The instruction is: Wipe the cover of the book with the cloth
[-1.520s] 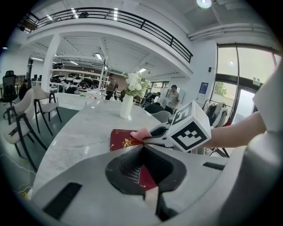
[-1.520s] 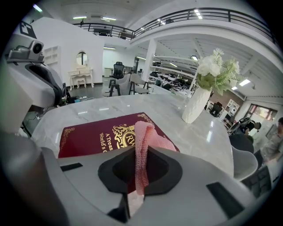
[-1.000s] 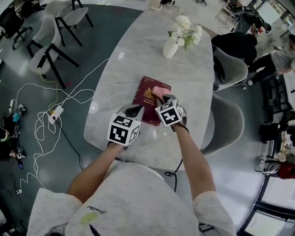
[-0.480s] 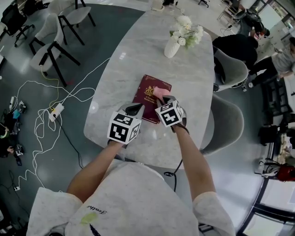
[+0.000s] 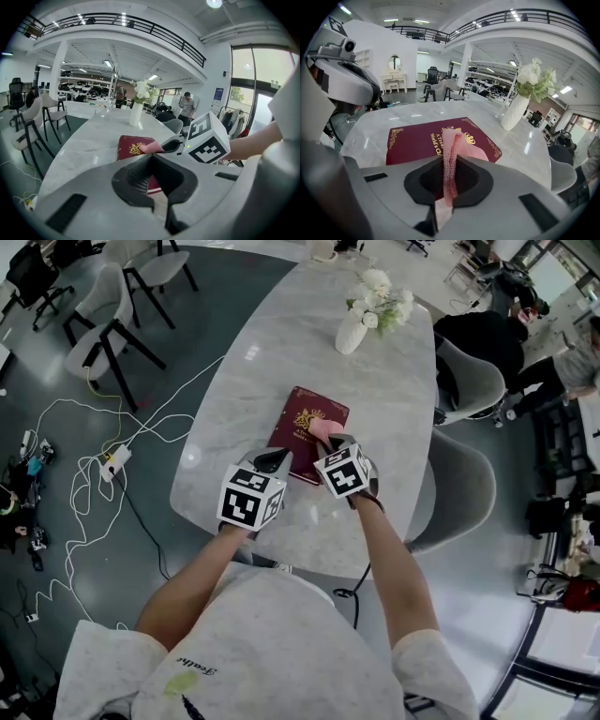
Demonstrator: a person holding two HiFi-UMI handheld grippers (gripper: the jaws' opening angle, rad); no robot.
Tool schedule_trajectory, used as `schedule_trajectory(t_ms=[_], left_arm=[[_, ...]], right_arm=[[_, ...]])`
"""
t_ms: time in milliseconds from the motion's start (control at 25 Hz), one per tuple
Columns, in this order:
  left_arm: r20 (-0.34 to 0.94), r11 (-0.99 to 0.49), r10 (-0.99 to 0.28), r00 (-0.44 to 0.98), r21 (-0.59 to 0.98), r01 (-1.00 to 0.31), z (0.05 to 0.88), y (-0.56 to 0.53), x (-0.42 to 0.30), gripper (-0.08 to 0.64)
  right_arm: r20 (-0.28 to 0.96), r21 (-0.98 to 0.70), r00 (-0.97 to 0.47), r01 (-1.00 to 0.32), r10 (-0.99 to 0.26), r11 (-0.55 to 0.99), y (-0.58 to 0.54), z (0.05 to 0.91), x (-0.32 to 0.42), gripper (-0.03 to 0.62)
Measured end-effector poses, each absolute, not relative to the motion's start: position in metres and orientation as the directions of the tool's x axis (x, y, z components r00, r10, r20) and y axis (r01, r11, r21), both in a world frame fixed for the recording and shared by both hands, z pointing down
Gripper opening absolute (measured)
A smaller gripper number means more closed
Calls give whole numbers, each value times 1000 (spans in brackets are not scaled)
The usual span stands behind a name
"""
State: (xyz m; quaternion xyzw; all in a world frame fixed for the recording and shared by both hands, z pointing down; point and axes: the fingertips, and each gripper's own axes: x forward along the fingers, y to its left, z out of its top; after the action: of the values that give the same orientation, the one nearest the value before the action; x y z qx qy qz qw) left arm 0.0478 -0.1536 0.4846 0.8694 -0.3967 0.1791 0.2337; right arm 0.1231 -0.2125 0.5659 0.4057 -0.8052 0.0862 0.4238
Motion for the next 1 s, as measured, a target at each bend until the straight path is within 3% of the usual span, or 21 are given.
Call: schedule_trajectory(t_ms=[1000], left_arm=[[497,-545,-633,594,258,-797,486,-133,46,6]], right_arm=[[756,174,-369,-683,-540,709,-179,568,111,18]])
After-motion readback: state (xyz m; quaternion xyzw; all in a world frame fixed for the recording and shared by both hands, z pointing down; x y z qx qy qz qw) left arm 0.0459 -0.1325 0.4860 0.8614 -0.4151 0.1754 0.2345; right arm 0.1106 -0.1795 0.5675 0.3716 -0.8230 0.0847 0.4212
